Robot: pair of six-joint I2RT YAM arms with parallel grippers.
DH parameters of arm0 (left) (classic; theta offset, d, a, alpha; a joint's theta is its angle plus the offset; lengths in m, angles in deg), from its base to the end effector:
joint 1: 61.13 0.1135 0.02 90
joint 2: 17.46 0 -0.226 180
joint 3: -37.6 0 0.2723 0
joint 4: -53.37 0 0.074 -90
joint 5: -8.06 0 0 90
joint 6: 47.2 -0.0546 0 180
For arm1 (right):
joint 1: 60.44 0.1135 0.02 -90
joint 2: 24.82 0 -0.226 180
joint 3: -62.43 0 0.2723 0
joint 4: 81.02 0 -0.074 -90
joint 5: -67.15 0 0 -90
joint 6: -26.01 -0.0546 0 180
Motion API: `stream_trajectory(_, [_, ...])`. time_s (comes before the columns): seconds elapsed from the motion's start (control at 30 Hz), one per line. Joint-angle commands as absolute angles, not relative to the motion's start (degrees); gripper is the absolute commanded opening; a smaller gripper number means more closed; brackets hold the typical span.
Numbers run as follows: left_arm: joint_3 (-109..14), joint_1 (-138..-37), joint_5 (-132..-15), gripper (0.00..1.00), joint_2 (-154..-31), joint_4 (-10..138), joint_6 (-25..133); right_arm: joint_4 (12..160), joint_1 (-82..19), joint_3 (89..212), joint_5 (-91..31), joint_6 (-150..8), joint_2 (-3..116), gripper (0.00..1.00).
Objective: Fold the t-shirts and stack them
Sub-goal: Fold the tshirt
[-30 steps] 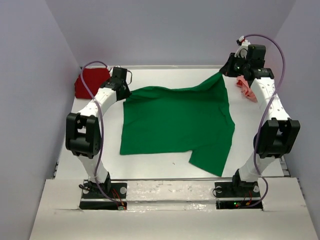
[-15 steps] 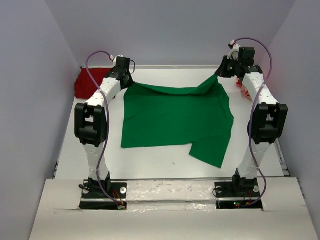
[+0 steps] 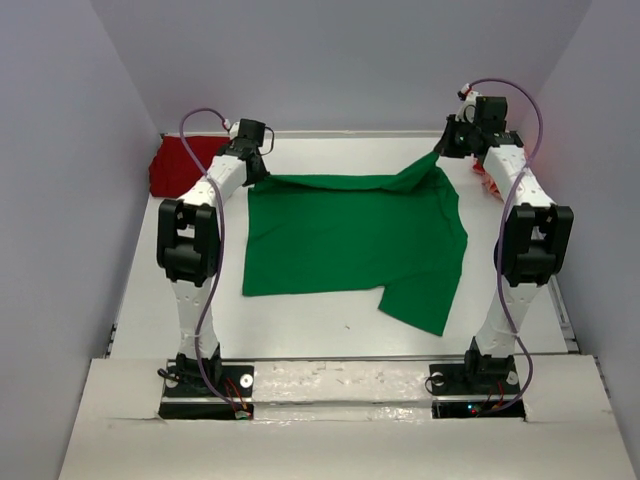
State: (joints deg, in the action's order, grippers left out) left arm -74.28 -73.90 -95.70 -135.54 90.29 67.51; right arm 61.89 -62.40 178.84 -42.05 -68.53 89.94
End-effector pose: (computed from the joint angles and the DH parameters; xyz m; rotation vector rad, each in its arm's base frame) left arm 0.4806 -0.0956 0.1967 -0.3580 2.2694 -0.0574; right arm 0.4895 0.0012 0.2538 -0.0659 2.1755 0.3918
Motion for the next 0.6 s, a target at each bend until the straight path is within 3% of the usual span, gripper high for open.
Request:
stream_trajectory(0.0, [-75.42,-73.87,-98.72,0.0,-135.5,92.73,69.16,59.98,-62.64,179.74,-36.57,-68.92,85.31,0.0])
stream_trajectory(0.2, [-73.66,-73.52,-99.78,0.0,-135.15,93.35,71.18,54.79,-62.64,178.96,-27.87,-70.49,83.21,0.0])
stream_trajectory(0.57, [-66.72,-73.43,-100.93,0.01,-132.78,92.47,73.12,50.48,-60.35,169.65,-23.11,-75.15,78.55,0.0])
